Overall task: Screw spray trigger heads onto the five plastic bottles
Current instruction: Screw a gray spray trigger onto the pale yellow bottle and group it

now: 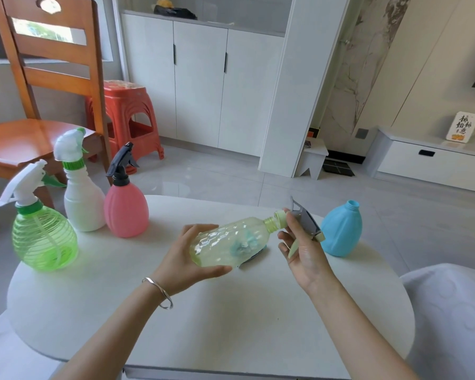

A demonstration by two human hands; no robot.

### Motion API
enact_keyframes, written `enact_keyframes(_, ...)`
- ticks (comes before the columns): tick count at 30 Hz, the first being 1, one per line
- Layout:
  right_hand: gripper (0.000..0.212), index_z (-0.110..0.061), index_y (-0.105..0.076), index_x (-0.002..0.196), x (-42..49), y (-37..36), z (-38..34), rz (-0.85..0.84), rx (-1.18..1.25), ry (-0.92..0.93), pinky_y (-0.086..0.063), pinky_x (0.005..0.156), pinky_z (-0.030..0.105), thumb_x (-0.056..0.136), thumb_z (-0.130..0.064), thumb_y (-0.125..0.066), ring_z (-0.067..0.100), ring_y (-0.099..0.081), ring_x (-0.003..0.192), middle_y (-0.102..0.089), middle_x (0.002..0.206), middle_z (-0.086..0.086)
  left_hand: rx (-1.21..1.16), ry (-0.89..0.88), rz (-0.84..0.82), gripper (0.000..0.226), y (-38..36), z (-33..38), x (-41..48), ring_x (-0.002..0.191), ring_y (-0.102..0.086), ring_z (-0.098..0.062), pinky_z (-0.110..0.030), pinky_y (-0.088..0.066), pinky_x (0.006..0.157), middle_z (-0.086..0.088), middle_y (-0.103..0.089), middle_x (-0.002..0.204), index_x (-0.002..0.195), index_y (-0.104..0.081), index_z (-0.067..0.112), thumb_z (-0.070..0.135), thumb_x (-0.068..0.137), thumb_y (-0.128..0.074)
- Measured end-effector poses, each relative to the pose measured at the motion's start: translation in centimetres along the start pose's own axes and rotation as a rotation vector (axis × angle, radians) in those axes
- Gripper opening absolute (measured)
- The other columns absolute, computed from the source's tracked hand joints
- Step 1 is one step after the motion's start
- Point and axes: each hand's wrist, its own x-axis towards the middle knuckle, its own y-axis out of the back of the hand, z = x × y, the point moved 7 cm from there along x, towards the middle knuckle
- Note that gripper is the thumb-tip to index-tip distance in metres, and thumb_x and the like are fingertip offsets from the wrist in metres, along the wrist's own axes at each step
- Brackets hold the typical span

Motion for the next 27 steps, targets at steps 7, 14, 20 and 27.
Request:
enact_keyframes(7, 0.071, -0.019, -0.068, 0.101, 0.2, -0.9, -2.3, -0.135, -0.154, 0.169, -0.054, 0.069, 0.021, 0.039, -0.047, -0.090, 0.010, -0.069, 0.091, -0.074, 0.097, -0.006, -0.266, 0.139, 0.006, 0.078, 0.0, -0.6, 0.1, 0.098, -0.064, -0.001, -0.021, -0.051, 0.085, 0.014, -0.061, 0.114, 0.117, -0.053, 0.043, 0.049, 0.044, -0.083)
enact_keyframes(14, 0.066, -0.012, -0.068, 0.103, -0.2, -1.1, -3.0, -0.218, -0.220, 0.193, -0.054, 0.080, 0.027, 0.048, -0.041, -0.089, 0.021, -0.063, 0.113, -0.066, 0.121, 0.014, -0.413, 0.186, -0.072, 0.064, -0.1, -0.1, 0.0, 0.087, -0.067, -0.006, -0.019, -0.052, 0.075, 0.007, -0.071, 0.100, 0.108, -0.063, 0.029, 0.046, 0.048, -0.080)
enact_keyframes(20, 0.039, -0.020, -0.071, 0.094, -0.6, -1.9, -3.8, -0.283, -0.240, 0.230, -0.054, 0.078, 0.025, 0.058, -0.031, -0.080, 0.019, -0.066, 0.108, -0.073, 0.106, 0.003, -0.585, 0.317, -0.075, 0.077, -1.4, -1.4, -0.6, 0.087, -0.071, -0.023, -0.035, -0.056, 0.077, -0.005, -0.069, 0.110, 0.116, -0.059, 0.023, 0.051, 0.048, -0.082)
enact_keyframes(27, 0.047, -0.019, -0.070, 0.097, -0.2, -1.5, -2.9, -0.199, -0.241, 0.294, -0.054, 0.080, 0.027, 0.056, -0.038, -0.085, 0.024, -0.063, 0.112, -0.069, 0.110, 0.007, -0.759, 0.491, -0.109, 0.065, -2.9, -1.8, -0.8, 0.078, -0.068, -0.014, -0.036, -0.057, 0.075, 0.002, -0.067, 0.112, 0.117, -0.060, 0.029, 0.063, 0.062, -0.065)
